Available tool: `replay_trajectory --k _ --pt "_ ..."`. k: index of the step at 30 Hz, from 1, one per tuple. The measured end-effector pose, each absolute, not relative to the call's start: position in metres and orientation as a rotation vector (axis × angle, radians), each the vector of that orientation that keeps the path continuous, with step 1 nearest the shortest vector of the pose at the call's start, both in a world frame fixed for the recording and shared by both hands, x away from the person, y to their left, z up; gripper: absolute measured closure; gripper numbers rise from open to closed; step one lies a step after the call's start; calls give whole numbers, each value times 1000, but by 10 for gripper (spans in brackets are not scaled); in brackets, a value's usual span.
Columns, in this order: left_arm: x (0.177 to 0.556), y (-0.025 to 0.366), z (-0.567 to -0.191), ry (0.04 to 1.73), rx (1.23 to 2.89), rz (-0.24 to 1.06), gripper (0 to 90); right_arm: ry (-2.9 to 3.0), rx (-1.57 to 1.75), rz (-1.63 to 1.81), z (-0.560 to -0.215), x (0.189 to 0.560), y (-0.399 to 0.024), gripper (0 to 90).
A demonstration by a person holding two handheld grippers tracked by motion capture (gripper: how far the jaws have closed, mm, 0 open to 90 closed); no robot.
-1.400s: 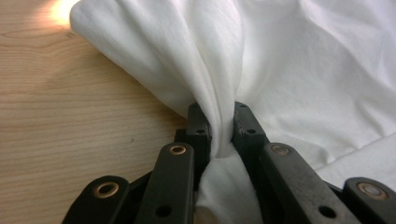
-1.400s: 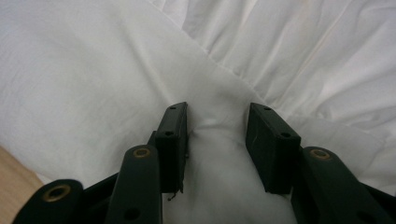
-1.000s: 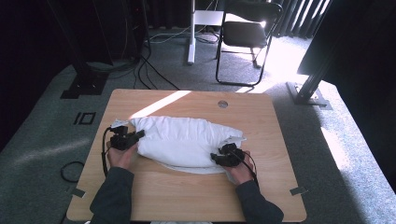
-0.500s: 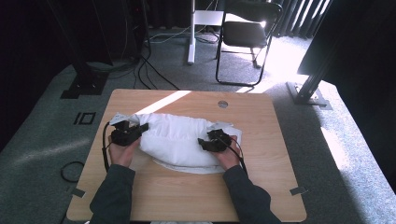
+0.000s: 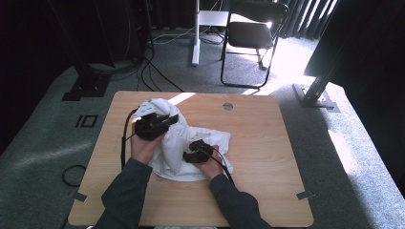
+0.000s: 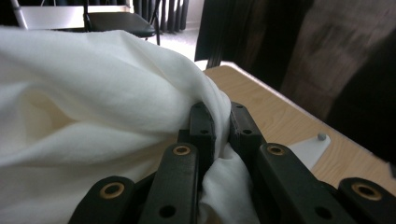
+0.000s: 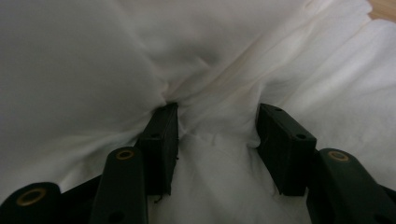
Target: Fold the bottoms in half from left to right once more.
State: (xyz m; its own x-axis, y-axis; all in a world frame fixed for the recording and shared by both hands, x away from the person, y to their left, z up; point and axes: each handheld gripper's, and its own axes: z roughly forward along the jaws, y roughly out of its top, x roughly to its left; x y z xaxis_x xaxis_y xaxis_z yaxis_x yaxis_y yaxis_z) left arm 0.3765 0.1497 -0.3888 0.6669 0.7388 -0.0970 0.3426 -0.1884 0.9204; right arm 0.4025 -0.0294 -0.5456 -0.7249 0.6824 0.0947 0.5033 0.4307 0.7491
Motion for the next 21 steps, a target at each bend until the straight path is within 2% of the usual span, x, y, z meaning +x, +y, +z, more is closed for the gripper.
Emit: replay_trajectory --k 3,7,12,17,18,21 --pt "377 145 -393 858 1811 457 838 2435 1009 1265 -533 394 -36 452" --pt "376 145 -400 860 1831 448 838 2325 1007 1224 -518 377 -71 457" --pt "375 130 -411 821 1871 401 836 2375 1039 1157 -550 373 -76 462" --pt "379 109 -429 811 1920 348 836 2453 1037 1312 -547 376 -88 450" --pt "379 99 -442 802 1948 312 836 2411 1014 1296 -533 369 -112 452" --pt "376 88 -455 794 1979 276 835 2337 1050 1242 -524 365 -136 454"
